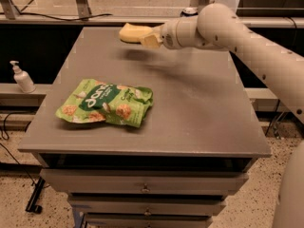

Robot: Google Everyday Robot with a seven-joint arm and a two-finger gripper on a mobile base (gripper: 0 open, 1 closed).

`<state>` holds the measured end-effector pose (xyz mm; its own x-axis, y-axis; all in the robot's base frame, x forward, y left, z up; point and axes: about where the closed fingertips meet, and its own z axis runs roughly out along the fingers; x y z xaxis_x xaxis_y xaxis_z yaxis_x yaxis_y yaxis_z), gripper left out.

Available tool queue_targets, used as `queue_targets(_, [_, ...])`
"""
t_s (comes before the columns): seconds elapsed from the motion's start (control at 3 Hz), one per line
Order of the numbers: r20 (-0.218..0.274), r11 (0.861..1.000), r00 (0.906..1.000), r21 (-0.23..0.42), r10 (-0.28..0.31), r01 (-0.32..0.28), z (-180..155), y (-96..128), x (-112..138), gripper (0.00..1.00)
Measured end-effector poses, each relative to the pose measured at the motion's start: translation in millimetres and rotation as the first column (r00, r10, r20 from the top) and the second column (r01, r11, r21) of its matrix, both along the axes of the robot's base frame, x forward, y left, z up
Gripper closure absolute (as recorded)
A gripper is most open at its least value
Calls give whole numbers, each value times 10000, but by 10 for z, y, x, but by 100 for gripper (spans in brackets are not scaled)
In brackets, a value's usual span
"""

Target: Pick sponge

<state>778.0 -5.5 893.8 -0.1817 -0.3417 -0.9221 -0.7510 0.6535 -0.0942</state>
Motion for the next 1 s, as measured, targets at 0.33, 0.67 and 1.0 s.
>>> queue_targets(0.33, [276, 9983, 9980, -120, 565, -562, 427, -30, -323, 100])
queue_targets(0.67, [205, 9896, 9896, -217, 1427, -1422, 709, -23, -902, 100])
queue_targets(1.0, [160, 9884, 9885, -225, 1503, -1499, 719, -24, -951, 100])
